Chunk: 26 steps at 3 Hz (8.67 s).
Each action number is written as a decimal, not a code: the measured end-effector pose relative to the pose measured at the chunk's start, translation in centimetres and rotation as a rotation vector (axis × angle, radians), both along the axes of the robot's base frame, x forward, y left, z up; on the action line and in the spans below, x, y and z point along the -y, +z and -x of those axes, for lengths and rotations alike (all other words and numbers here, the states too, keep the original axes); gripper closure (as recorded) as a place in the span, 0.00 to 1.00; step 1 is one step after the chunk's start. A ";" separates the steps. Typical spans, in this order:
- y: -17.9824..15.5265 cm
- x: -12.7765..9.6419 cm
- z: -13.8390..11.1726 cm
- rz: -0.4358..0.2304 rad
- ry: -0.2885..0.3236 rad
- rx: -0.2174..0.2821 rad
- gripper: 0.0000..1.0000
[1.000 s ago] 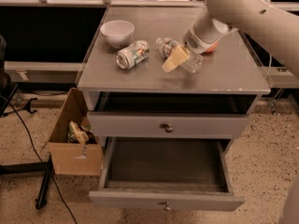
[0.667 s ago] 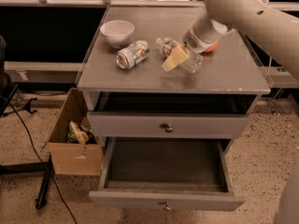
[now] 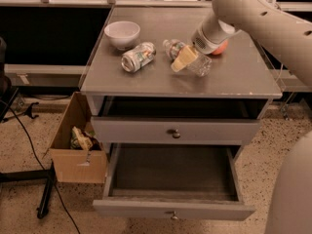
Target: Place water bottle into middle drawer
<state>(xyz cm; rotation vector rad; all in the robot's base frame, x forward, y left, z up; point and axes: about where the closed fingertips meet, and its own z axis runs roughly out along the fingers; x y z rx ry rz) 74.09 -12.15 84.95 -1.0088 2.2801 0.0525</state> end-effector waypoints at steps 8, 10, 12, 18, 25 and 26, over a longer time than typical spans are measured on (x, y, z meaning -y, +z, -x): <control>3.8 5.9 5.1 0.058 0.128 -0.024 1.00; 6.5 12.3 13.3 0.087 0.335 -0.097 1.00; 5.5 12.0 14.8 0.076 0.359 -0.097 1.00; -3.1 12.4 31.3 -0.079 0.570 -0.048 1.00; -22.6 8.5 30.1 0.008 0.709 -0.045 1.00; -22.6 8.5 30.1 0.008 0.709 -0.045 1.00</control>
Offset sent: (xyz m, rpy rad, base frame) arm 0.0084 -0.0076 -0.0177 -0.0154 0.0619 -0.0353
